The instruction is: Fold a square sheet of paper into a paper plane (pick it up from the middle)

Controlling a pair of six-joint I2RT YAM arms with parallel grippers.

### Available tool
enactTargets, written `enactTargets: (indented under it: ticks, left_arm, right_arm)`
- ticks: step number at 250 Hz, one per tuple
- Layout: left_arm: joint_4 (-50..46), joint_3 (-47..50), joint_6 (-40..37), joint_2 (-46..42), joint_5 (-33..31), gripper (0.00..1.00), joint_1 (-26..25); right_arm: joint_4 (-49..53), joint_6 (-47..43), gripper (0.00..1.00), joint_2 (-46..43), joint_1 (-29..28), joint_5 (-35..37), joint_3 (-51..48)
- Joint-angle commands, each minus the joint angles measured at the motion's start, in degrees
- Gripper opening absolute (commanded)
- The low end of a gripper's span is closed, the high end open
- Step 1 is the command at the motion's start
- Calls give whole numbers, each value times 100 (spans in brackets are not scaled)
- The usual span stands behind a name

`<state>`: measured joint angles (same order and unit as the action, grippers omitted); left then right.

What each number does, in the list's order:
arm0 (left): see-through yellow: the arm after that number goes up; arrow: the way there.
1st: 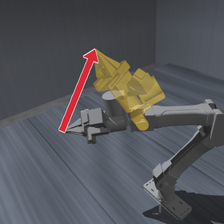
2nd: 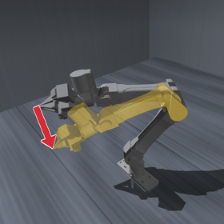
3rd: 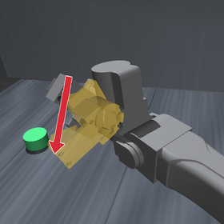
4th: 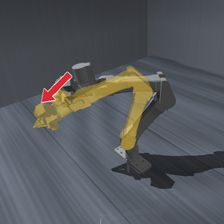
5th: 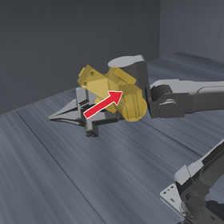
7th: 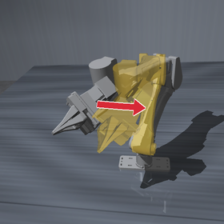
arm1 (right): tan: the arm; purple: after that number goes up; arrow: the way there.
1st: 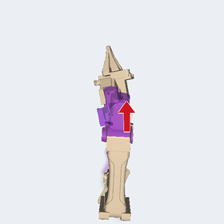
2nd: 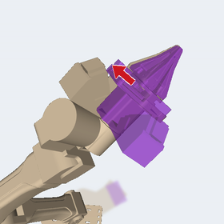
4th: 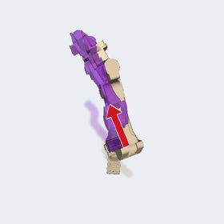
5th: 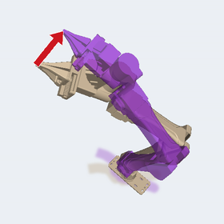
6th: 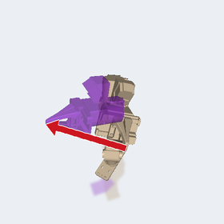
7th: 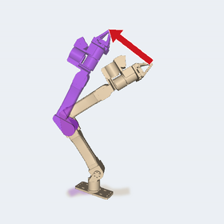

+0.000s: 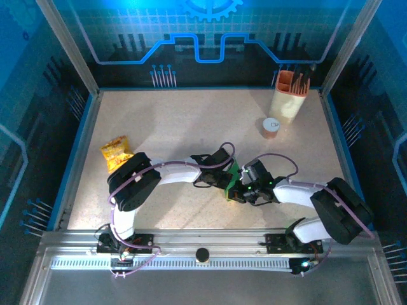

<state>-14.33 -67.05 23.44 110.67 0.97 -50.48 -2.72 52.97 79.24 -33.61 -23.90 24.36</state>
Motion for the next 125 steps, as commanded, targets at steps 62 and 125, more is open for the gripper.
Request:
enactTargets:
  ticks: [62,125]
  left_arm:
    - [-121,-6,-73,189,87,0,-16]
    - [-114,20,-48,174,44,0,-23]
  right_arm:
    - [-62,46,0,320,-148,-42,-29]
    - [-5,53,0,281,-208,50,-289]
